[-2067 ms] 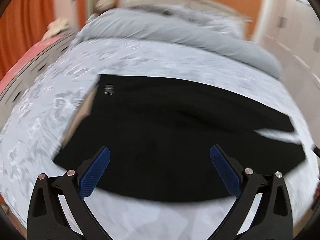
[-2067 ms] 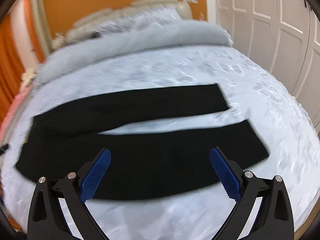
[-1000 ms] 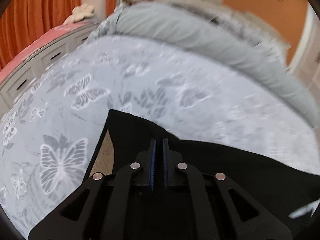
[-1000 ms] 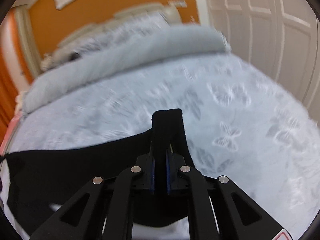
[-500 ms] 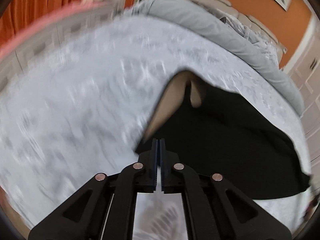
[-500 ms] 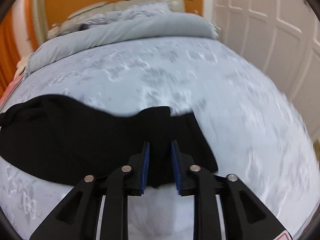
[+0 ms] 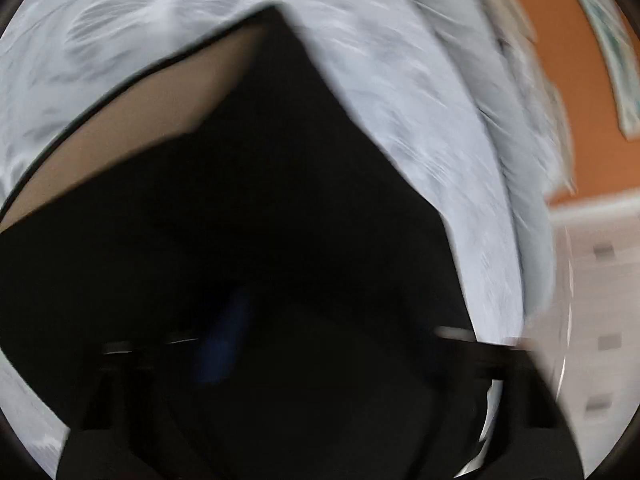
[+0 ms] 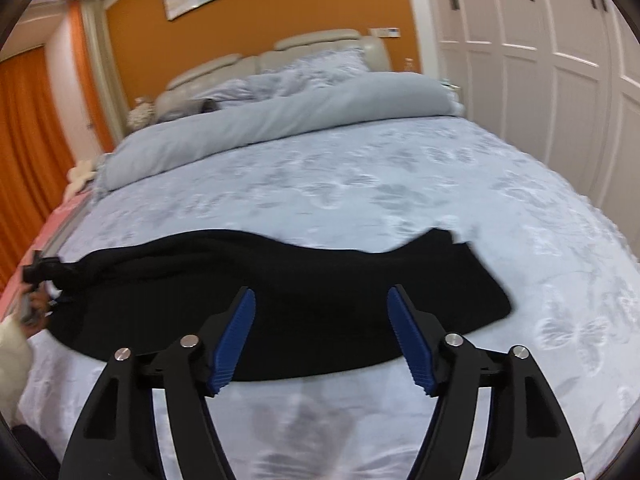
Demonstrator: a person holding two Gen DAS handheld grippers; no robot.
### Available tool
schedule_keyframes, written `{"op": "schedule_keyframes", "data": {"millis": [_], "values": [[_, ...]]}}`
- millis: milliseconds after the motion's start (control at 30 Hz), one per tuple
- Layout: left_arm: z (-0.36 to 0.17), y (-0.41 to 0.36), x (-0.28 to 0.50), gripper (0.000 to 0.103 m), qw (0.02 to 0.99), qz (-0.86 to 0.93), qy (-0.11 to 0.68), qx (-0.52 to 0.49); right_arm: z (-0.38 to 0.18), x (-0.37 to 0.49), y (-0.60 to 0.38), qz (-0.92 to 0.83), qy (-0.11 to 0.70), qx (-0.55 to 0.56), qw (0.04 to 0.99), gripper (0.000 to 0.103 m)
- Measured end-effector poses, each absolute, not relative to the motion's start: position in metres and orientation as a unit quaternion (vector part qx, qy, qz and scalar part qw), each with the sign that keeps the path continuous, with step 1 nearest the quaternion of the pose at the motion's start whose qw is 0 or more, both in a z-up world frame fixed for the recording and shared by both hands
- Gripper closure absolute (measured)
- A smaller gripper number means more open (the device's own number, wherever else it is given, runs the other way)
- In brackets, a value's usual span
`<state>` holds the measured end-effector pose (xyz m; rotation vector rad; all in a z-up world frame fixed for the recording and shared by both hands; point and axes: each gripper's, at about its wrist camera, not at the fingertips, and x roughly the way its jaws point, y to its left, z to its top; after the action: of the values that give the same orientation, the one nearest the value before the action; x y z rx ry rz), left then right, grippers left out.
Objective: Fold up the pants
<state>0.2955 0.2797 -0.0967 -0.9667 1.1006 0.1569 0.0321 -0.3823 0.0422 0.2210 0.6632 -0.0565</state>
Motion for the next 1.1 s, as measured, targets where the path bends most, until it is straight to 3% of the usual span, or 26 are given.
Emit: {"op": "schedule_keyframes", "data": {"millis": [33,267,367,500,567,767,1100], "values": [[-0.092,0.283,0.298,0.097,0.742,0.052,0.496,-0.447,0.041,0.033,-0.371,-0.017,0.325,0.109,0.939,0.035],[0.012,0.291,0.218,0.097,0.842,-0.041,0.426,-0.328,0.033,0.029,-0.338,0.001,0.338,0.083,0.937,0.035],[-0.004,0.312,0.17,0.096,0.826,-0.036,0.451,-0.336,0.026,0.025,-0.351,-0.02,0.349,0.093,0.932,0.035],[-0.086,0.333,0.149,0.095,0.766,0.004,0.531,-0.362,0.014,0.022,-0.385,-0.058,0.371,0.14,0.916,0.033],[-0.102,0.333,0.148,0.094,0.753,0.006,0.533,-0.386,0.008,0.019,-0.409,-0.079,0.37,0.188,0.906,0.033],[-0.078,0.315,0.161,0.092,0.782,0.022,0.523,-0.338,0.005,0.048,-0.433,-0.058,0.363,0.279,0.887,0.033],[-0.102,0.319,0.136,0.091,0.776,0.037,0.524,-0.351,-0.064,0.204,-0.377,-0.031,0.498,0.312,0.809,0.032]]}}
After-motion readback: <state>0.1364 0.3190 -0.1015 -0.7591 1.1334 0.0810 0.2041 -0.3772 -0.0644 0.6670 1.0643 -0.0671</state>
